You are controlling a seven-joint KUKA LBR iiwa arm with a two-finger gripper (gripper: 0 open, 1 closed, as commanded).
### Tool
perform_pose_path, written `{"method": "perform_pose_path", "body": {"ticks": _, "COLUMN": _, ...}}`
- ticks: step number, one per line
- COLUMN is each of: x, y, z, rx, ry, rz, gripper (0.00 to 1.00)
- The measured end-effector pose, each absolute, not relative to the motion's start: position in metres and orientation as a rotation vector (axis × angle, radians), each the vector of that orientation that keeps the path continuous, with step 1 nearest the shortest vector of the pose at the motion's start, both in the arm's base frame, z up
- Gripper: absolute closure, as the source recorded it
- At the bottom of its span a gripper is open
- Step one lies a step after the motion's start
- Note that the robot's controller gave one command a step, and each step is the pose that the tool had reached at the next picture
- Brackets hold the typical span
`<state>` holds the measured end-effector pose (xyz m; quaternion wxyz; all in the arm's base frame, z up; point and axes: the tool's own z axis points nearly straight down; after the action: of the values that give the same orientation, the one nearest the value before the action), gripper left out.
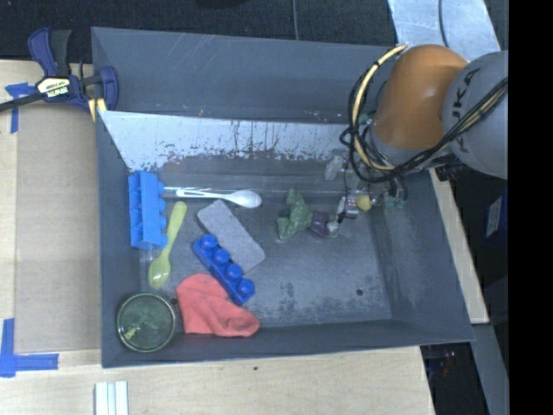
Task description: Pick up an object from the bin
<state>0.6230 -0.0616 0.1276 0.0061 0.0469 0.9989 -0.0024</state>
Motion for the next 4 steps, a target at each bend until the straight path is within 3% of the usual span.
{"method": "perform_pose_path", "body": {"ticks": 1, "x": 0.628, "y": -0.01, "z": 0.132, "rx": -0.395, "ry": 3.108, "rz": 0.001, "gripper": 0.0}}
{"method": "perform_pose_path", "body": {"ticks": 2, "x": 0.627, "y": -0.016, "z": 0.069, "rx": -0.507, "ry": 3.089, "rz": -0.011, "gripper": 0.0}}
{"method": "perform_pose_path", "body": {"ticks": 3, "x": 0.628, "y": -0.025, "z": 0.072, "rx": -0.432, "ry": 3.092, "rz": 0.001, "gripper": 1.0}}
{"method": "perform_pose_path", "body": {"ticks": 4, "x": 0.627, "y": -0.025, "z": 0.073, "rx": -0.433, "ry": 3.092, "rz": 0.0, "gripper": 1.0}}
